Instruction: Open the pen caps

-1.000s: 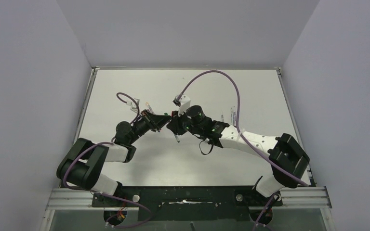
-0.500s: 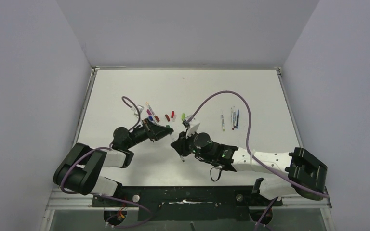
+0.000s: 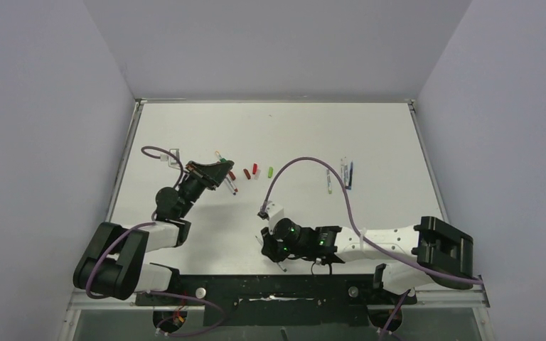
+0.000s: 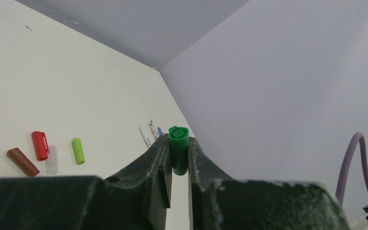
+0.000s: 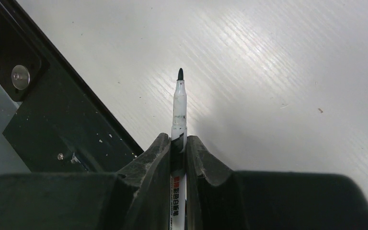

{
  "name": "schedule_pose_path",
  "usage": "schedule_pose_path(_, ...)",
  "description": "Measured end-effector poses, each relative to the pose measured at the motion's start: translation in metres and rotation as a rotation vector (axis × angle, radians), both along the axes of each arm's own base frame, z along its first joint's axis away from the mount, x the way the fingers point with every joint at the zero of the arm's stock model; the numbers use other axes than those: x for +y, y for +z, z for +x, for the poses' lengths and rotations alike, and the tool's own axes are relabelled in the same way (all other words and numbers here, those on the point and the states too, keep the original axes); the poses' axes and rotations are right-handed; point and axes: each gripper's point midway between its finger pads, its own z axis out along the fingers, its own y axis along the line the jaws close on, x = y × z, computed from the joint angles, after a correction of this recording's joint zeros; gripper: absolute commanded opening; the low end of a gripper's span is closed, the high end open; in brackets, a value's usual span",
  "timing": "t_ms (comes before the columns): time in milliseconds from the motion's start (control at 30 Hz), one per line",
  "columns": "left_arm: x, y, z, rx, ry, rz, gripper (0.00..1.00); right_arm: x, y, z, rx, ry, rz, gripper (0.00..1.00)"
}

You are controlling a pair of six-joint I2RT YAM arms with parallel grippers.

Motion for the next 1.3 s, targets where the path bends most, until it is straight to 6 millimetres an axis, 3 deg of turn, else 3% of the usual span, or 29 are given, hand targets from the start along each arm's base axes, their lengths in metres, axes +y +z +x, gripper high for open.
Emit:
schedule_pose_path(167,0.001,-0.002,0.002,0.004,0.013,0.008,0.0,-0.004,0.021,0.016,-0.027,-0.034,-0.035,0.0)
schedule_pose_path(300,0.002,-0.004,0.003,0.01,0.016,0.009,0.0,-0.02,0.065,0.061,-0.08,-0.143,-0.02,0.0)
schedule_pose_path(433,0.001,-0.01,0.004,0.027,0.018,0.018,0.0,-0.057,0.112,0.122,-0.151,-0.309,0.001,0.0)
schedule_pose_path(567,0.001,-0.019,0.007,0.056,0.02,0.031,0.0,-0.119,0.129,0.187,-0.2,-0.514,-0.052,0.0)
schedule_pose_path(700,0.001,-0.029,0.009,0.084,0.02,0.04,0.0,-0.176,0.103,0.224,-0.166,-0.657,-0.164,0.0)
schedule_pose_path(800,0.0,-0.035,0.01,0.103,0.02,0.049,0.0,-0.198,0.072,0.237,-0.109,-0.692,-0.254,0.0)
schedule_pose_path(933,0.0,-0.041,0.014,0.118,0.024,0.062,0.0,-0.206,0.033,0.251,-0.033,-0.696,-0.359,0.0)
schedule_pose_path(1133,-0.002,-0.049,0.021,0.142,0.026,0.078,0.0,-0.21,0.001,0.274,0.013,-0.709,-0.449,0.0)
schedule_pose_path(1300,-0.002,-0.058,0.023,0.171,0.025,0.086,0.0,-0.222,-0.019,0.278,0.048,-0.736,-0.507,0.0)
